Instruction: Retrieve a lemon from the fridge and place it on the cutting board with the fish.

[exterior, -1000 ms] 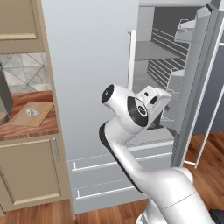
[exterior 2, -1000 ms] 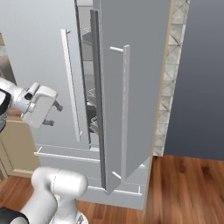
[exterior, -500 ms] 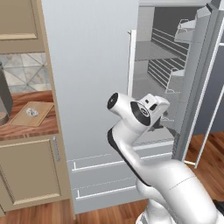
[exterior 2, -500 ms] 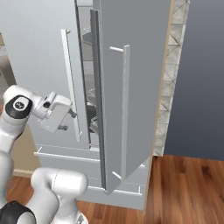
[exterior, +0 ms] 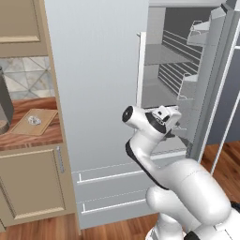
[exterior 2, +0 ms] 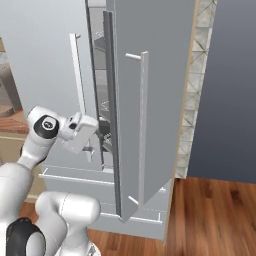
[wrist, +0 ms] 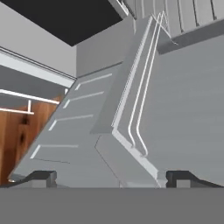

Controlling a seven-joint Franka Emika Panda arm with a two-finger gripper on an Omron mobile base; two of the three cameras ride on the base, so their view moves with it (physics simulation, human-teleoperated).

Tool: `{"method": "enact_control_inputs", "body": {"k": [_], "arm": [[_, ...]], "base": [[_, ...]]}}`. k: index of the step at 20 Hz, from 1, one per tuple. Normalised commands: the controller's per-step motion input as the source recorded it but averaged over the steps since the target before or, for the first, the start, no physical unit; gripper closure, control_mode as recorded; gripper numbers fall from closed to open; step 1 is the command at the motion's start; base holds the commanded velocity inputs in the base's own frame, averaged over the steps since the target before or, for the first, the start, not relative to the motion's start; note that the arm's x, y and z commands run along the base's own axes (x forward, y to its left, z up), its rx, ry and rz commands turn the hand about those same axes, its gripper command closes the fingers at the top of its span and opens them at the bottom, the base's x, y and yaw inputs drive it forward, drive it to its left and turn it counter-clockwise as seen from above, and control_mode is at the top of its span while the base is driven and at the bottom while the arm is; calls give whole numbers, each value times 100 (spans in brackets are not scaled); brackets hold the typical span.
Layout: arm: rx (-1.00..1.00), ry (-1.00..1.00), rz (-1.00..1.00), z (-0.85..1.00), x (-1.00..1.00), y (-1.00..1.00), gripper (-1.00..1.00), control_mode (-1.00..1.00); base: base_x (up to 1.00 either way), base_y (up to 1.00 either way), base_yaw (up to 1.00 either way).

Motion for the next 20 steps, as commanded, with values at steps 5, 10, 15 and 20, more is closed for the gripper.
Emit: {"method": "enact_control_inputs", "body": {"k": [5, 10, 15, 20], "arm": [[0, 0, 0, -28, 29, -33, -100, -100], [0, 0, -3, -31, 3, -54, -100, -100], [0, 0, -2, -25, -2, -83, -100, -100], [0, -2, -1, -18, -35, -97, -100, -100]], "base": [[0, 0, 0], [0, 0, 0], [0, 0, 0], [0, 0, 0]]}}
